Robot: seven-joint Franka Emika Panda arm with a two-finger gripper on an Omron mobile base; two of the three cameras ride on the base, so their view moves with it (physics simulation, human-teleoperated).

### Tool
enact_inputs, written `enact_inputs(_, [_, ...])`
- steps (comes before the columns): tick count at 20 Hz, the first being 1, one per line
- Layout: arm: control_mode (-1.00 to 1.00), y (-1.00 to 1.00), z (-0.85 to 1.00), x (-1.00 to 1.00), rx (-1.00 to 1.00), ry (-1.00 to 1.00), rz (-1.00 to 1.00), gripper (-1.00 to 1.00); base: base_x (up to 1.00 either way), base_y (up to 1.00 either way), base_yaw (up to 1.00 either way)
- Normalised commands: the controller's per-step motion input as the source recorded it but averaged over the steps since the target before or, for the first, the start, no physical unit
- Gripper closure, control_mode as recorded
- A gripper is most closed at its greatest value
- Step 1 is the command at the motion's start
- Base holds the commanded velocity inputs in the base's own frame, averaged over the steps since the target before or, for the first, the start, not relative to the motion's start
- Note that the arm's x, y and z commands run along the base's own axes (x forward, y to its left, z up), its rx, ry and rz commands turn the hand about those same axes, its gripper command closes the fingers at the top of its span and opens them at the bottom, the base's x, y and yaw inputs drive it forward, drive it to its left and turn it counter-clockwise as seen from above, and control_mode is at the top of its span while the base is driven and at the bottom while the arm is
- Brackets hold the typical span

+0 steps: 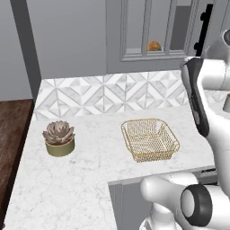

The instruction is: Open the cabinet, pick up the bread from the cabinet and place it in the basket. Then move the basket to the dining counter.

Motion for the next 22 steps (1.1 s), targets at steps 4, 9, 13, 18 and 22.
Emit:
enact_inputs(4, [-1.0,-0.64,0.81,0.0,0.13,-0.2,-0.09,-1.0,0.0,0.0,0.0])
enact_inputs(9, [-1.0,-0.63,0.13,0.2,0.2,-0.01,0.0,-1.0,0.0,0.0,0.0])
enact_inputs(13, [-1.0,-0.06,0.13,0.12,-0.01,-0.06,0.04,-1.0,0.0,0.0,0.0])
enact_inputs(18, [-1.0,0.07,0.03,0.18,-0.08,-0.27,0.09,-1.0,0.0,0.0,0.0])
enact_inputs(22, [-1.0,0.07,0.09,0.34,-0.16,-0.15,0.11,-1.0,0.0,0.0,0.0])
